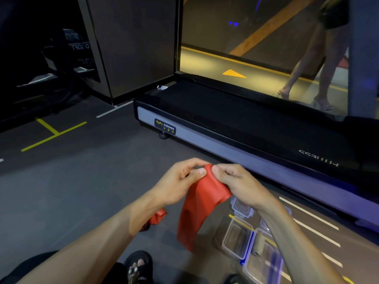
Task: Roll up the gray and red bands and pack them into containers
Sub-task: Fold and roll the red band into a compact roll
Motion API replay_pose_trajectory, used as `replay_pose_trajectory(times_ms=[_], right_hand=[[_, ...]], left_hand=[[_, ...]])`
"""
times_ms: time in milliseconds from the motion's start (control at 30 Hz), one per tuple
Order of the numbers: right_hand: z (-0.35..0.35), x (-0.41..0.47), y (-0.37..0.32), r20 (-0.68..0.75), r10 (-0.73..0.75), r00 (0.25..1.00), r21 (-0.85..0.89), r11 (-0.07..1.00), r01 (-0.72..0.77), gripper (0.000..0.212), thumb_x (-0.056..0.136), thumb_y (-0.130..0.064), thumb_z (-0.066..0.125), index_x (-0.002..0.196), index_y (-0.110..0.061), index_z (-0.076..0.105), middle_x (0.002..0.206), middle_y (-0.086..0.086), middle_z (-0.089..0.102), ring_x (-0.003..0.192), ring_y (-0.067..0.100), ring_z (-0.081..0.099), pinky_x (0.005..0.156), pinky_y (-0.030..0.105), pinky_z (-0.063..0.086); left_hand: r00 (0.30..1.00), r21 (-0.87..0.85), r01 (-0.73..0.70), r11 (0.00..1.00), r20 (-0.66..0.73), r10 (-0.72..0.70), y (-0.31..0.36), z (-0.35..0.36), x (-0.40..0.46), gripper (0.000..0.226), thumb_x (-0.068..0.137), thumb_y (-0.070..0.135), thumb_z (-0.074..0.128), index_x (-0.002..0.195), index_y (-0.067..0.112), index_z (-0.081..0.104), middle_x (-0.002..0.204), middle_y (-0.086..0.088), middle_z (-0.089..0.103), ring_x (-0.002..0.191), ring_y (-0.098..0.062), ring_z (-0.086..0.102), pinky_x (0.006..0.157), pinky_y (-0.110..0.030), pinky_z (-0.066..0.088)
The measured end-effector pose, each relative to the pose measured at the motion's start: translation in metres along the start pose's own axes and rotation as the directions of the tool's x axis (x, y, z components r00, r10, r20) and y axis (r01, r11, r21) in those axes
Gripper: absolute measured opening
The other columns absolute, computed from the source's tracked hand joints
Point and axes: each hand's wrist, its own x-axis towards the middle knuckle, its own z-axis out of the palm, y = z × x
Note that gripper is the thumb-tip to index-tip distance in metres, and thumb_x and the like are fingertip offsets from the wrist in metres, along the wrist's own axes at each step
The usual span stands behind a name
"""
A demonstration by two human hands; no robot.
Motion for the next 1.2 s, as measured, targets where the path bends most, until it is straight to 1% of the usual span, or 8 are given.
replay_pose_trajectory(times_ms=[67, 267, 433, 533, 667, 833, 1033, 1200], right_hand=[[0.003, -0.001, 0.0, 0.025, 0.03, 0.999, 0.015, 0.999, -0.031, 0.08, 0.087, -0.078, 0.051, 0.102, -0.001, 0.068, 0.076, 0.007, 0.059, 0.069, 0.02, 0.05, 0.068, 0.041, 0.039], [0.005, 0.001, -0.001, -0.058, -0.021, 0.998, 0.033, 0.999, 0.023, 0.017, 0.096, -0.034, 0.071, 0.1, -0.018, 0.072, 0.092, 0.012, 0.076, 0.084, 0.034, 0.069, 0.085, 0.055, 0.052], [0.003, 0.002, -0.002, -0.147, -0.005, 0.989, 0.016, 1.0, 0.007, 0.015, 0.097, -0.032, 0.07, 0.099, -0.017, 0.074, 0.092, 0.006, 0.077, 0.09, 0.03, 0.073, 0.086, 0.055, 0.055], [-0.002, 0.001, -0.004, -0.174, 0.028, 0.984, 0.015, 1.0, -0.026, 0.015, 0.098, -0.029, 0.069, 0.097, -0.016, 0.075, 0.09, 0.007, 0.077, 0.089, 0.032, 0.072, 0.085, 0.054, 0.054], [-0.003, 0.0, -0.009, -0.169, 0.051, 0.984, -0.029, 0.998, -0.056, 0.018, 0.1, -0.034, 0.065, 0.094, -0.02, 0.075, 0.087, 0.001, 0.077, 0.086, 0.025, 0.072, 0.083, 0.045, 0.054], [-0.002, 0.0, -0.011, -0.154, 0.038, 0.987, -0.101, 0.993, -0.054, 0.032, 0.102, -0.044, 0.059, 0.09, -0.018, 0.073, 0.084, 0.011, 0.073, 0.084, 0.033, 0.068, 0.08, 0.049, 0.051], [0.002, 0.003, -0.009, -0.086, 0.022, 0.996, -0.15, 0.988, -0.035, 0.054, 0.101, -0.053, 0.05, 0.089, -0.003, 0.064, 0.071, 0.009, 0.06, 0.065, 0.026, 0.05, 0.068, 0.043, 0.04], [0.003, 0.005, -0.005, -0.004, 0.073, 0.997, 0.008, 0.997, -0.073, 0.078, 0.087, -0.07, 0.049, 0.095, 0.006, 0.062, 0.076, 0.004, 0.057, 0.072, 0.018, 0.049, 0.074, 0.039, 0.037]], left_hand=[[0.999, -0.034, 0.042, 0.999, -0.012, -0.042, 0.0, 0.0, 0.0, 0.029, 0.099, 0.021, 0.058, 0.118, -0.001, 0.064, 0.102, -0.013, 0.074, 0.094, -0.022, 0.067, 0.088, -0.038, 0.052], [0.993, -0.104, 0.067, 0.992, -0.089, -0.077, -0.002, 0.002, 0.002, 0.024, 0.098, 0.026, 0.064, 0.109, 0.004, 0.066, 0.092, -0.015, 0.076, 0.085, -0.024, 0.068, 0.081, -0.038, 0.055], [0.995, -0.088, 0.1, 0.991, 0.003, -0.1, -0.004, 0.003, -0.001, 0.036, 0.102, 0.031, 0.058, 0.124, 0.003, 0.063, 0.104, -0.016, 0.071, 0.095, -0.02, 0.065, 0.087, -0.036, 0.054], [0.995, 0.029, 0.09, 0.995, 0.045, -0.091, -0.004, 0.002, -0.005, 0.028, 0.101, 0.034, 0.053, 0.107, 0.01, 0.066, 0.09, -0.009, 0.066, 0.085, -0.015, 0.057, 0.08, -0.039, 0.049], [0.999, 0.186, 0.032, 0.982, 0.028, -0.038, -0.003, 0.0, -0.003, 0.035, 0.102, 0.037, 0.049, 0.086, 0.008, 0.061, 0.075, 0.004, 0.052, 0.071, -0.01, 0.046, 0.07, -0.04, 0.042], [0.998, 0.246, 0.045, 0.968, -0.061, -0.031, -0.005, -0.003, -0.002, 0.029, 0.102, 0.039, 0.051, 0.113, 0.02, 0.069, 0.102, 0.005, 0.075, 0.096, -0.017, 0.071, 0.093, -0.05, 0.053], [0.994, 0.319, 0.004, 0.948, -0.105, 0.031, -0.007, -0.005, 0.0, 0.04, 0.101, 0.034, 0.051, 0.14, 0.032, 0.059, 0.137, 0.016, 0.064, 0.132, -0.003, 0.056, 0.115, -0.045, 0.042], [0.996, 0.311, -0.035, 0.95, -0.066, 0.058, -0.004, -0.003, 0.0, 0.032, 0.105, 0.028, 0.049, 0.133, 0.025, 0.063, 0.127, 0.012, 0.069, 0.125, -0.009, 0.061, 0.11, -0.048, 0.045]])
